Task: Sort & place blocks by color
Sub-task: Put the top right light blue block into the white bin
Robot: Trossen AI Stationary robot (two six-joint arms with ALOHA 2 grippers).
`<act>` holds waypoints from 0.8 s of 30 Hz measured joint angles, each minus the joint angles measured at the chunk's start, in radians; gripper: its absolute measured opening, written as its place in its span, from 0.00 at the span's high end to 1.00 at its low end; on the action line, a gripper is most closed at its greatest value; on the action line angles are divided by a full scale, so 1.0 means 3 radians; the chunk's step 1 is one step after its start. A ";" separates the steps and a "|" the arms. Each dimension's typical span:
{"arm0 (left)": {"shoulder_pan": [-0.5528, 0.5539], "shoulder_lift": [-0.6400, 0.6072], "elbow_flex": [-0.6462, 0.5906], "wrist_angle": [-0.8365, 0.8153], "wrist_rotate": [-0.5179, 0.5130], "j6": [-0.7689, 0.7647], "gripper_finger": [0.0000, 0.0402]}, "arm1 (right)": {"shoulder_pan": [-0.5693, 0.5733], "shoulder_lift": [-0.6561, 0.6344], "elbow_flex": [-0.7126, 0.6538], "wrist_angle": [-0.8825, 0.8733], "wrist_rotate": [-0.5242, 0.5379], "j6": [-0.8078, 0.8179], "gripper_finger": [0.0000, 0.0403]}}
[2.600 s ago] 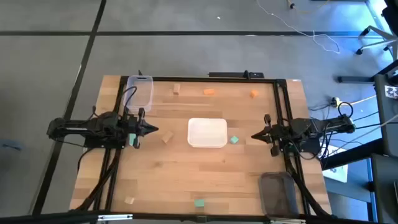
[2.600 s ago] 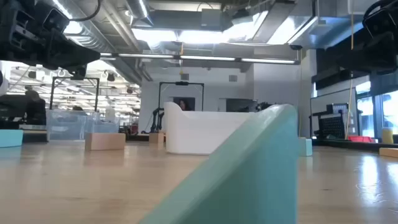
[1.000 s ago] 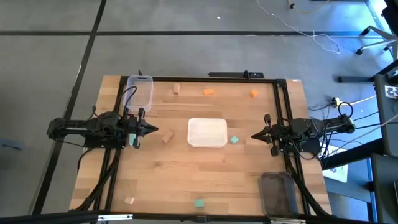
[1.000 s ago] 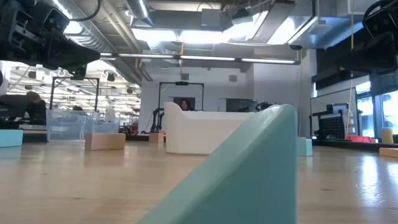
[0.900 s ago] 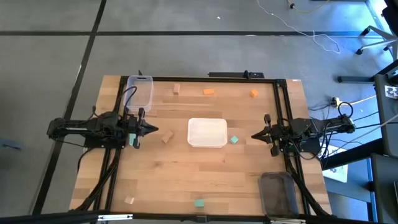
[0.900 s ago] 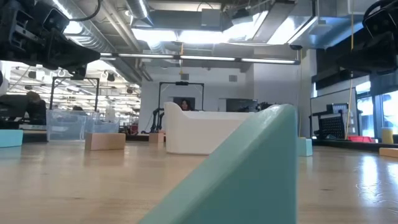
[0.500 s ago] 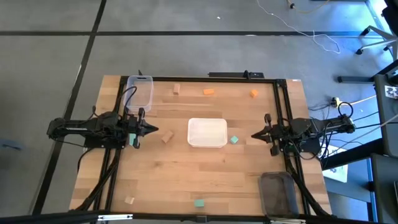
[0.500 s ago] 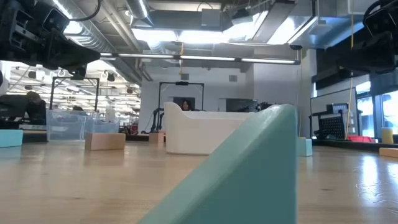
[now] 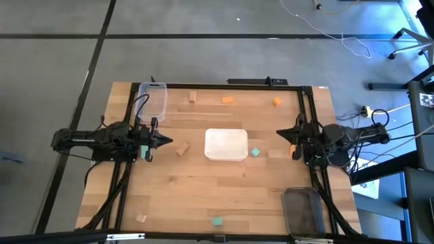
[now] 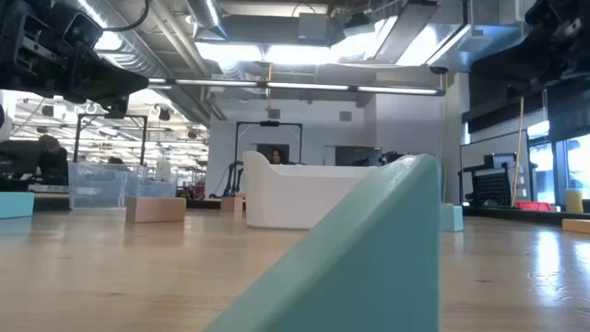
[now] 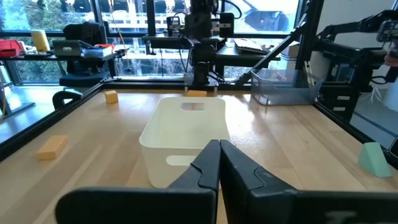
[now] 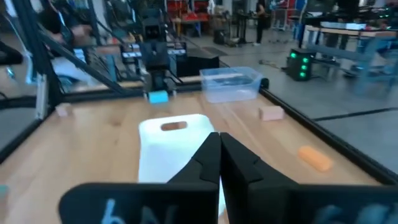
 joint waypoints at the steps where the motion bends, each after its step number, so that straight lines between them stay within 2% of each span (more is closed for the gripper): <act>1: -0.0001 0.0000 -0.0001 0.0000 0.0000 0.0000 1.00 | 0.0000 0.0070 0.0091 -0.0080 0.0035 -0.0005 1.00; 11: 0.0000 -0.0001 -0.0001 0.0004 0.0000 0.0000 1.00 | 0.0000 0.1148 0.1399 -0.1208 0.0133 0.0628 1.00; 18: 0.0000 -0.0001 -0.0001 0.0011 0.0001 -0.0006 1.00 | 0.0000 0.1833 0.2341 -0.2367 0.0131 0.1746 0.98; 24: 0.0003 -0.0001 0.0097 -0.0026 -0.0030 -0.0128 1.00 | 0.0000 0.2112 0.2733 -0.2890 0.0132 0.2449 0.95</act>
